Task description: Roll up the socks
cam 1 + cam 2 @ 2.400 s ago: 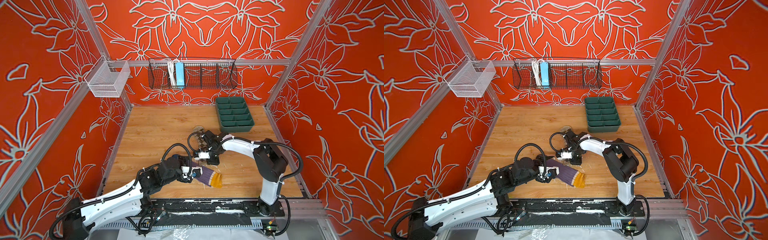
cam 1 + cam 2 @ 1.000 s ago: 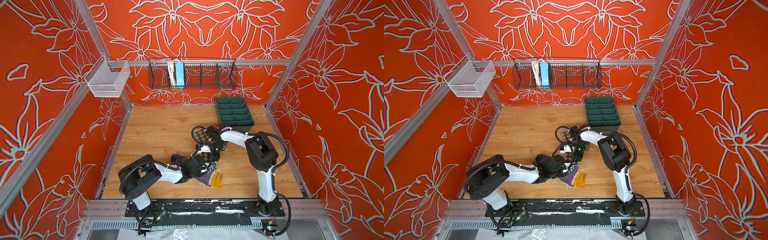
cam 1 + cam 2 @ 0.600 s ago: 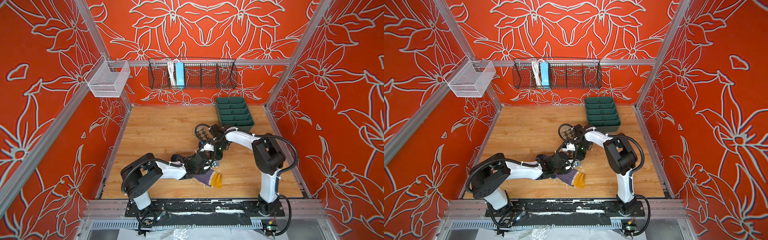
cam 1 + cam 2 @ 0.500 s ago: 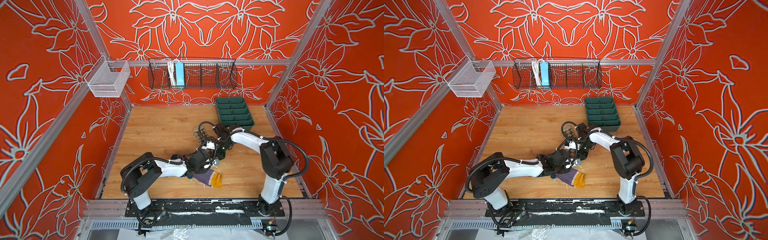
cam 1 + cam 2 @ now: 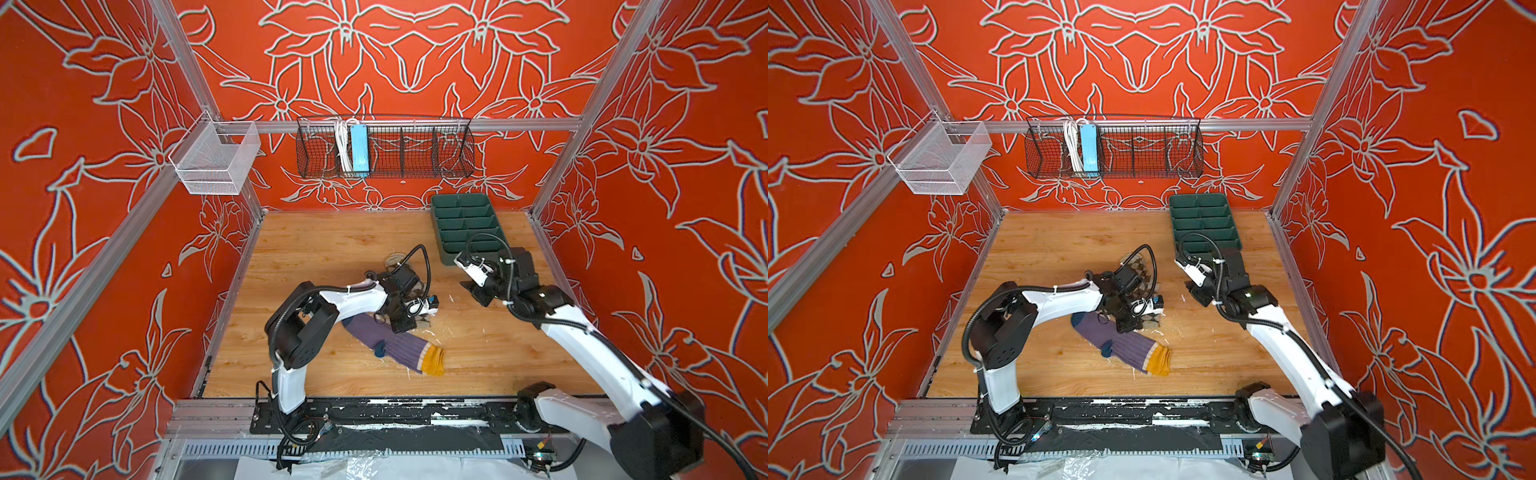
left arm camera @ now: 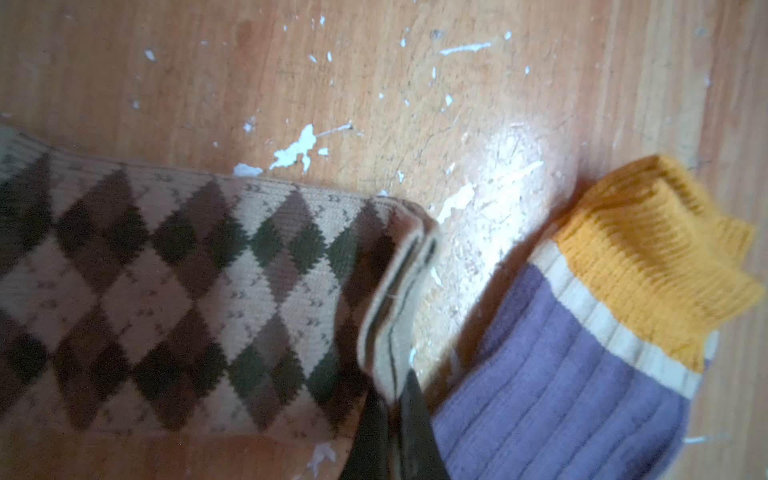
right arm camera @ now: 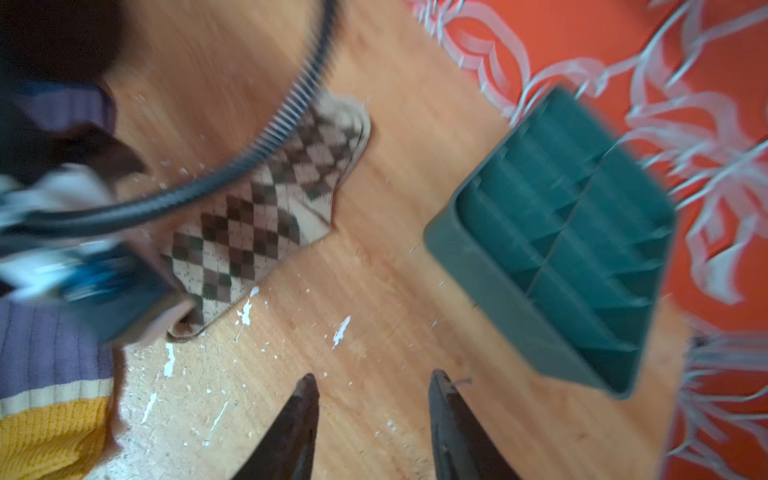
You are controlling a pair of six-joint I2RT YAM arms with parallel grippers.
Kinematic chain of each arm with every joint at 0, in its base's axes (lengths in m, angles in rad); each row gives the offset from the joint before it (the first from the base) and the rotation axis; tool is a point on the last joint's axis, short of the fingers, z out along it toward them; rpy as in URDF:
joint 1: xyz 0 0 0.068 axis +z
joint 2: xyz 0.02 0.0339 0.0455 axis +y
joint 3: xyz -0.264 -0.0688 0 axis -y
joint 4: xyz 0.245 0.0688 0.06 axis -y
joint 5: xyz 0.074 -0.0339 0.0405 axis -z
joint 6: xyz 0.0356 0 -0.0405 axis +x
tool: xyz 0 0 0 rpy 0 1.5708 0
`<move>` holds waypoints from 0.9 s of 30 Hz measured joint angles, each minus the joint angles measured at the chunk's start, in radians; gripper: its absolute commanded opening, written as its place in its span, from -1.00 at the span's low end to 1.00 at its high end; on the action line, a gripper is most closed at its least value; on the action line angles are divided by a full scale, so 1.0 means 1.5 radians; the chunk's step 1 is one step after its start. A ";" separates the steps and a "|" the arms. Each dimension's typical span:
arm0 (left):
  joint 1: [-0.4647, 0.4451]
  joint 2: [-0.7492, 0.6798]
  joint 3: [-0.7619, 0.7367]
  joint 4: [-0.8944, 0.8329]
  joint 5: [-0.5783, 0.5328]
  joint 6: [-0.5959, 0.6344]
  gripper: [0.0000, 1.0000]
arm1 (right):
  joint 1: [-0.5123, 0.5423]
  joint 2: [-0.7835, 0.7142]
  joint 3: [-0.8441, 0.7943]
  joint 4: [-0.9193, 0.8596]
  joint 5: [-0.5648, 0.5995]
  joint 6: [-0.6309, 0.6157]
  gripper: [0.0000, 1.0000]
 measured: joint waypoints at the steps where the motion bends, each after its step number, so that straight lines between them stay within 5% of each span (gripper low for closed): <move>1: 0.008 0.020 0.026 -0.026 0.021 -0.003 -1.00 | 0.009 -0.034 -0.016 0.005 -0.004 -0.024 -0.09; 6: 0.042 0.091 0.115 -0.128 0.098 -0.016 -1.00 | 0.164 -0.155 -0.130 0.031 0.044 -0.207 -0.06; 11: 0.056 0.135 0.172 -0.195 0.140 -0.023 -1.00 | 0.303 -0.085 -0.226 0.096 0.136 -0.342 -0.03; 22: 0.066 0.164 0.202 -0.241 0.181 -0.030 -1.00 | 0.336 0.246 -0.169 0.274 0.212 -0.405 -0.06; 27: 0.066 0.164 0.203 -0.244 0.184 -0.030 -1.00 | 0.332 0.328 -0.150 0.324 0.230 -0.406 -0.38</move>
